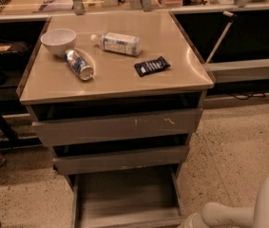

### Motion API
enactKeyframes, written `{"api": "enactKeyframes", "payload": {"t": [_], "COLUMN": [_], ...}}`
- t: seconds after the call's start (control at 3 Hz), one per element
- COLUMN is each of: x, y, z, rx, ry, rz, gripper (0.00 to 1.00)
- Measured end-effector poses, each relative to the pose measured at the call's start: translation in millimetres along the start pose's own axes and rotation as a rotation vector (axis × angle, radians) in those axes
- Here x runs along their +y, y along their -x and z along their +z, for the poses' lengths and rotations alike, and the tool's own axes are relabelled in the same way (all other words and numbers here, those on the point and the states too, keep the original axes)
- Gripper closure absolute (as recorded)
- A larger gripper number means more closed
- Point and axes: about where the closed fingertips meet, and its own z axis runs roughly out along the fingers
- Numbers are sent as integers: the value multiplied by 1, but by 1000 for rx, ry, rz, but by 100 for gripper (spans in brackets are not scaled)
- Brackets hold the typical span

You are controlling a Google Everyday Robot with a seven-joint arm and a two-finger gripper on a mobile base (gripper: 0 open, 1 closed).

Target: Close bottom drawer

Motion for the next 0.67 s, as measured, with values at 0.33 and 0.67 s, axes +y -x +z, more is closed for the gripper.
{"api": "enactKeyframes", "payload": {"t": [0.33,0.67], "x": [0,0], "y": [0,0], "z": [0,0], "rx": [0,0], "ry": [0,0], "rz": [0,0], "gripper": [58,35]}}
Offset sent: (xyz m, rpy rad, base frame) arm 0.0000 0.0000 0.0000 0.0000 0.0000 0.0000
